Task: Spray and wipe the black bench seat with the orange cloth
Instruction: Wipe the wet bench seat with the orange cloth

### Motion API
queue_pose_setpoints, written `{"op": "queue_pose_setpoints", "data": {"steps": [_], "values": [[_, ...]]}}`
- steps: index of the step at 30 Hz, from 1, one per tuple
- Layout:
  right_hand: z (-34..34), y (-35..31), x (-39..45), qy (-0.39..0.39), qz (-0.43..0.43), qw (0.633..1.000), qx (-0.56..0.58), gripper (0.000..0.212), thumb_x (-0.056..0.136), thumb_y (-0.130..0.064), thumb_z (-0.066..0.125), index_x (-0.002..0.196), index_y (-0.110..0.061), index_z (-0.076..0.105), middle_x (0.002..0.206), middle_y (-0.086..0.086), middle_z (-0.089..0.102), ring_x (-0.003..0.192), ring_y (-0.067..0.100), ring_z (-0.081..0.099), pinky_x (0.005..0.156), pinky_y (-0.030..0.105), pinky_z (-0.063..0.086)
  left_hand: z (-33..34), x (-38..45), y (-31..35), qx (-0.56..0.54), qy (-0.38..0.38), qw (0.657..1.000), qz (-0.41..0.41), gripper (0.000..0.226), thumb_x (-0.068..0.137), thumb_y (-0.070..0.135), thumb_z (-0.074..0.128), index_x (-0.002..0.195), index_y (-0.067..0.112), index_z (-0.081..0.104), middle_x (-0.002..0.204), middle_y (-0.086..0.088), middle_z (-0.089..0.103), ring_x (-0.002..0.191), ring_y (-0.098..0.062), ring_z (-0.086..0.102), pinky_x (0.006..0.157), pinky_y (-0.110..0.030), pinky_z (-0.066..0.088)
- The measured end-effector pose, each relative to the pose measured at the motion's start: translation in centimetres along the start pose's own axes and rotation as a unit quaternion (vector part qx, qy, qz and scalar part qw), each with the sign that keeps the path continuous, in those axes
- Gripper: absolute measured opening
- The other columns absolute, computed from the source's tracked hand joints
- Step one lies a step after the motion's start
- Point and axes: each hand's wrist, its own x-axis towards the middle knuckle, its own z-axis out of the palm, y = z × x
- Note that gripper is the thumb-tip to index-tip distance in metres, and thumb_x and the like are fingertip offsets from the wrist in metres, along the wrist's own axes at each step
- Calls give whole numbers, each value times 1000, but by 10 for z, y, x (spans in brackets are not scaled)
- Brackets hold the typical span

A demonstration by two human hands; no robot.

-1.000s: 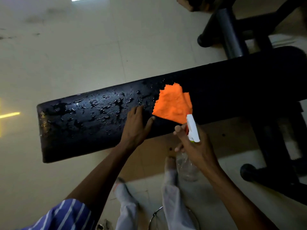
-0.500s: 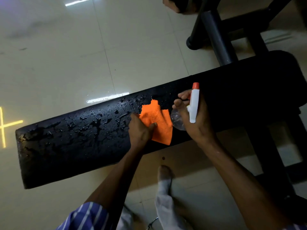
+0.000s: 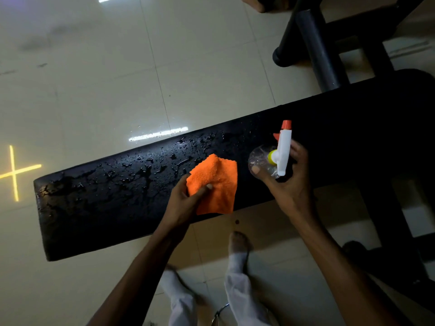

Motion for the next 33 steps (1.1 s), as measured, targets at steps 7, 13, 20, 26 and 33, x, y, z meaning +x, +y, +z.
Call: {"op": "queue_pose_setpoints", "data": {"steps": [7,13,20,26,33], "values": [[32,13,-81,-44,326,929,173,63,74,-73,67,101,-18,77,109,10,81,100,20,76,91,34,59,-28,-33,5,-117,-79,990,-13,46,89,13,74,133,11,61,123,-13,76,109,-32,75,86,-42,64],[84,-19,-96,-136,300,861,387,20,94,-20,69,110,-12,78,119,15,78,104,23,75,91,37,62,-72,-44,-10,-36,-66,997,5,38,89,21,78,124,15,64,110,4,78,100,-20,75,77,-36,62],[95,-72,-68,-64,-64,991,-96,15,101,-9,64,111,-10,75,88,-6,66,77,-7,57,73,6,42,-129,-29,-28,210,80,967,122,35,96,26,71,125,12,59,116,-4,70,108,-19,67,94,-37,57],[145,-68,-58,-187,-103,925,-313,34,103,-37,63,98,-5,75,99,16,75,97,35,67,81,44,53,-149,-9,-39,317,111,922,193,29,98,24,67,121,10,57,118,-9,66,104,-23,64,91,-42,56],[170,-7,-29,-146,-159,894,-393,52,105,-32,59,151,-8,54,161,20,45,154,38,36,128,51,27,-151,16,-55,443,111,849,264,34,101,27,59,131,12,53,131,-8,55,121,-26,52,102,-40,47]]}}
